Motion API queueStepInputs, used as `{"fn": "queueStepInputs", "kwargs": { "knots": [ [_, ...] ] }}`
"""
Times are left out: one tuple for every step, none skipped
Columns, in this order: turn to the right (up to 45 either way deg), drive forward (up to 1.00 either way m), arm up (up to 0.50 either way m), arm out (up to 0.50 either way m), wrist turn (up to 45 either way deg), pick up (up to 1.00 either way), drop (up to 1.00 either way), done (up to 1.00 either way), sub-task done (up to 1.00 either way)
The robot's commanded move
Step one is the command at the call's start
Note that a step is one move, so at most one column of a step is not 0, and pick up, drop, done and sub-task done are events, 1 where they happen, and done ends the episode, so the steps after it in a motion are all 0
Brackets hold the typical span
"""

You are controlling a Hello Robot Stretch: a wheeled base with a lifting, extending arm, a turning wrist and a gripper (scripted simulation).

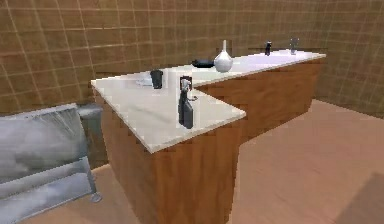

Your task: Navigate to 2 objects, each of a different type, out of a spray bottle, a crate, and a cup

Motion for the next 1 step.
{"fn": "queueStepInputs", "kwargs": {
  "knots": [
    [0.0,0.00,0.00,0.00,0.0,0.00,0.00,0.00,1.00]
  ]
}}
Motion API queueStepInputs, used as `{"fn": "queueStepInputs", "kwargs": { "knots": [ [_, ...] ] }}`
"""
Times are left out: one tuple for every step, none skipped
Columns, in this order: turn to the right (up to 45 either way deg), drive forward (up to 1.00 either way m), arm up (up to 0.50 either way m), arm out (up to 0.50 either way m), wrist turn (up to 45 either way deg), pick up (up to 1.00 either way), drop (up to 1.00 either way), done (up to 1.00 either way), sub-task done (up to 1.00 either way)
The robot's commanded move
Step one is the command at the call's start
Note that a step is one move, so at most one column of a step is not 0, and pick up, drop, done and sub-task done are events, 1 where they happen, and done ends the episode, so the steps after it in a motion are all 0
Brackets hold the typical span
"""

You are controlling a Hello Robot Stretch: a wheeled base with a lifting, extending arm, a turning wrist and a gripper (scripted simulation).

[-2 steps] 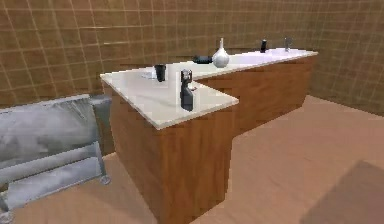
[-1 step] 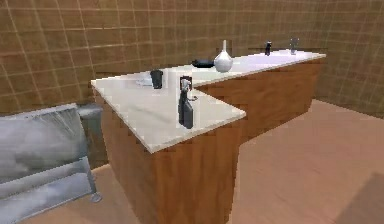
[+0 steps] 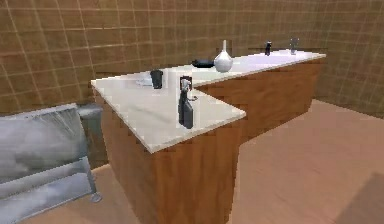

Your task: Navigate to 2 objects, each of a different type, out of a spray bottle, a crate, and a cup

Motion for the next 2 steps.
{"fn": "queueStepInputs", "kwargs": {
  "knots": [
    [-45.0,0.00,0.00,0.00,0.0,0.00,0.00,0.00,0.00],
    [-15.0,0.00,0.00,0.00,0.0,0.00,0.00,0.00,0.00]
  ]
}}
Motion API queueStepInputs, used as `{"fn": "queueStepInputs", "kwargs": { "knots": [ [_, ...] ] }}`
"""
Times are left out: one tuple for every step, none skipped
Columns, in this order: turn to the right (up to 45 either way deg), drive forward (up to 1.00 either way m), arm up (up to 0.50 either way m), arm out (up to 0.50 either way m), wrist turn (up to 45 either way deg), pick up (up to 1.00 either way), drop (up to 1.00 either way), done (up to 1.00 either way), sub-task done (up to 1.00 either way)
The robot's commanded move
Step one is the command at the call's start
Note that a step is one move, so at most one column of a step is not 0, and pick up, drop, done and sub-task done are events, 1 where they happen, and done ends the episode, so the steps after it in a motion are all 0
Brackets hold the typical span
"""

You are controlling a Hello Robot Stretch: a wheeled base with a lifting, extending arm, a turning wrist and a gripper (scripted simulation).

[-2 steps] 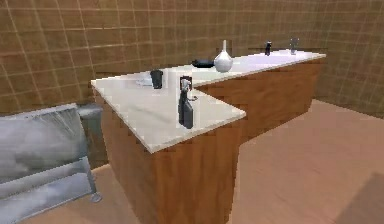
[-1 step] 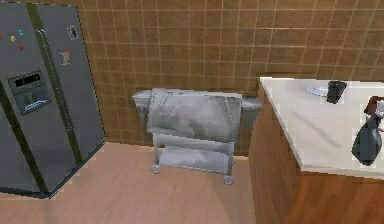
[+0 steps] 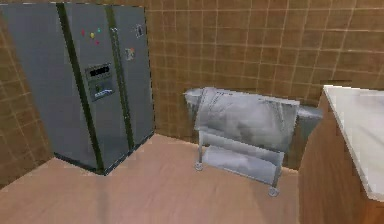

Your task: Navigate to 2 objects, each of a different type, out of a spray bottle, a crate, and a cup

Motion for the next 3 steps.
{"fn": "queueStepInputs", "kwargs": {
  "knots": [
    [0.0,0.50,0.00,0.00,0.0,0.00,0.00,0.00,0.00],
    [18.0,0.00,0.00,0.00,0.0,0.00,0.00,0.00,0.00],
    [0.0,0.25,0.00,0.00,0.0,0.00,0.00,0.00,0.00]
  ]
}}
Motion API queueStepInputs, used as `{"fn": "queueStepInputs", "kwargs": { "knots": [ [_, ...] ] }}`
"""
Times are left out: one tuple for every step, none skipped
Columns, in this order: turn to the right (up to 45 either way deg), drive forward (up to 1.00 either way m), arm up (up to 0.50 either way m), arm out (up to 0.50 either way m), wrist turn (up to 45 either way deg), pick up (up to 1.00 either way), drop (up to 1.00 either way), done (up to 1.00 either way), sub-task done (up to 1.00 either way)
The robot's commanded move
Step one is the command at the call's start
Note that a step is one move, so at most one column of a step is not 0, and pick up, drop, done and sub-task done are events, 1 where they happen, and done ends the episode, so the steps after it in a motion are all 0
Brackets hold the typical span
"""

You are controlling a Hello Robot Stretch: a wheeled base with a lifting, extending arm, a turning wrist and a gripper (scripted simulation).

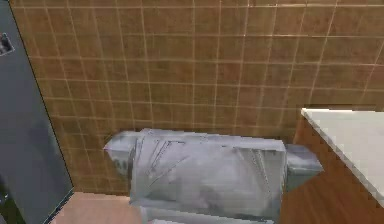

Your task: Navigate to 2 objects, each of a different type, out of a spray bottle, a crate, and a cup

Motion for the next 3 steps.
{"fn": "queueStepInputs", "kwargs": {
  "knots": [
    [45.0,0.00,0.00,0.00,0.0,0.00,0.00,0.00,0.00],
    [12.0,0.00,0.00,0.00,0.0,0.00,0.00,0.00,0.00],
    [0.0,0.00,0.00,0.00,0.0,0.00,0.00,1.00,0.00]
  ]
}}
